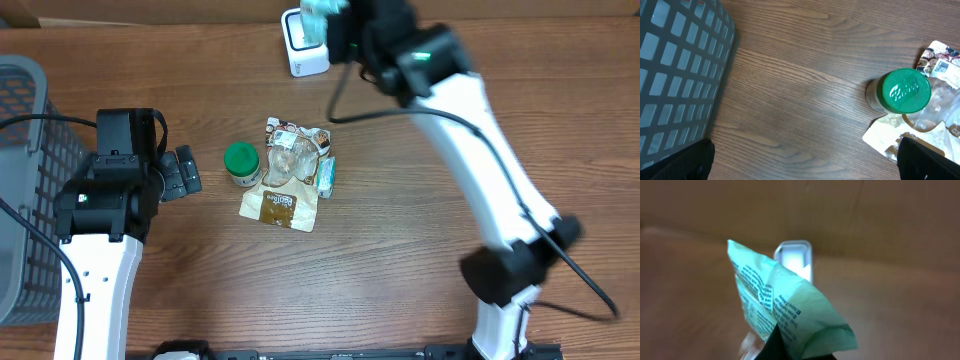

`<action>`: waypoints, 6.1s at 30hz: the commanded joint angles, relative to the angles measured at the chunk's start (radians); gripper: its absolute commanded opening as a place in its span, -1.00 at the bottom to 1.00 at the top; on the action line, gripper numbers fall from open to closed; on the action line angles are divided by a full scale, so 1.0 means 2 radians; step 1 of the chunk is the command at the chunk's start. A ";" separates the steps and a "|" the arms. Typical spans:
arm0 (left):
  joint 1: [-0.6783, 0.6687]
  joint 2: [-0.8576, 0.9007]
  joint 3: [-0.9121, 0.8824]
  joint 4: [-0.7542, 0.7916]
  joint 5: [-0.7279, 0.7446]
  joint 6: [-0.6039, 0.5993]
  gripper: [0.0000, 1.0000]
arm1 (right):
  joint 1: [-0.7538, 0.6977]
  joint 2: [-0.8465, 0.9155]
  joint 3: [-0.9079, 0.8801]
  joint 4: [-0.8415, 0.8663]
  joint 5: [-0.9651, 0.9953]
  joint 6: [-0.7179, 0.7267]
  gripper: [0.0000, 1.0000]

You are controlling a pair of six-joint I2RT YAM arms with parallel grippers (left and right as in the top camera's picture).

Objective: Scan the item barcode
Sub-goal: 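Hold the green pack in front of the white scanner, then carry the green pack right toward the tissue pack, then lower the green pack beside the tissue pack and release it, then move the right gripper left to the small green item by the jar, then lower the right gripper and grasp the small green wrapped item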

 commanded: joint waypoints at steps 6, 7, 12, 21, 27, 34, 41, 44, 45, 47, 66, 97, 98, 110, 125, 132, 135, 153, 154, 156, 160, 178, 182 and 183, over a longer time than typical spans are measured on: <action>0.002 0.001 0.001 0.001 -0.005 0.009 0.99 | 0.010 0.117 0.008 0.192 0.184 -0.309 -0.92; 0.002 0.001 0.001 0.001 -0.005 0.009 0.99 | 0.010 0.128 0.008 0.212 0.199 -0.339 -0.92; 0.002 0.001 0.001 0.001 -0.005 0.009 0.99 | 0.010 0.178 0.008 0.315 0.226 -0.439 -0.92; 0.002 0.001 0.001 0.001 -0.005 0.010 0.99 | 0.014 0.232 0.008 0.355 0.188 -0.552 -0.92; 0.002 0.001 0.001 0.001 -0.005 0.009 0.99 | 0.014 0.240 0.008 0.359 0.188 -0.553 -0.92; 0.002 0.001 0.001 0.001 -0.005 0.009 0.99 | 0.018 0.239 0.008 0.359 0.192 -0.553 -0.92; 0.002 0.001 0.001 0.001 -0.005 0.009 0.99 | 0.018 0.213 0.008 0.327 0.192 -0.485 -0.92; 0.002 0.001 0.001 0.001 -0.005 0.009 0.99 | 0.014 0.184 0.008 0.295 0.174 -0.450 -0.92; 0.002 0.001 0.001 0.001 -0.005 0.010 0.99 | 0.013 0.172 0.008 0.283 0.165 -0.432 -0.92; 0.002 0.001 0.001 0.001 -0.005 0.009 1.00 | 0.012 0.148 0.008 0.258 0.150 -0.399 -0.92; 0.002 0.001 0.001 0.001 -0.005 0.009 1.00 | -0.083 -0.127 0.008 -0.309 -0.132 0.067 -0.92; 0.002 0.001 0.001 0.001 -0.005 0.010 0.99 | -0.351 -0.124 -0.428 -0.092 -0.123 0.148 -0.22; 0.002 0.001 0.001 0.001 -0.005 0.010 1.00 | -0.355 -0.124 -0.427 -0.091 -0.124 0.148 -0.20; 0.002 0.001 0.001 0.001 -0.005 0.009 0.99 | -0.322 -0.125 -0.263 -0.278 -0.192 0.102 -0.19; 0.002 0.001 0.001 0.001 -0.005 0.009 1.00 | -0.066 -0.122 -0.329 -0.083 -0.290 0.109 -0.20; 0.002 0.001 0.001 0.001 -0.005 0.010 0.99 | 0.026 -0.122 -0.437 0.092 -0.290 0.146 -0.76; 0.002 0.001 0.001 0.001 -0.005 0.009 0.99 | 0.043 -0.122 -0.467 0.144 -0.286 0.172 -0.92; 0.002 0.001 0.001 0.001 -0.005 0.009 0.99 | -0.007 -0.080 -0.484 0.157 -0.231 0.180 -0.92; 0.002 0.001 0.001 0.001 -0.005 0.009 0.99 | -0.012 -0.080 -0.484 0.154 -0.231 0.180 -0.92; 0.002 0.001 0.001 0.001 -0.005 0.010 0.99 | -0.023 -0.080 -0.484 0.145 -0.232 0.179 -0.92; 0.002 0.001 0.001 0.001 -0.005 0.009 1.00 | -0.028 -0.080 -0.484 0.138 -0.237 0.164 -0.92; 0.002 0.001 0.001 0.001 -0.005 0.009 0.99 | 0.013 -0.034 -0.468 0.156 -0.278 0.104 -0.90; 0.002 0.001 0.001 0.001 -0.005 0.009 0.99 | 0.000 -0.036 -0.465 0.140 -0.278 0.108 -0.92; 0.002 0.001 0.001 0.001 -0.005 0.010 1.00 | -0.005 -0.036 -0.463 0.130 -0.279 0.108 -0.92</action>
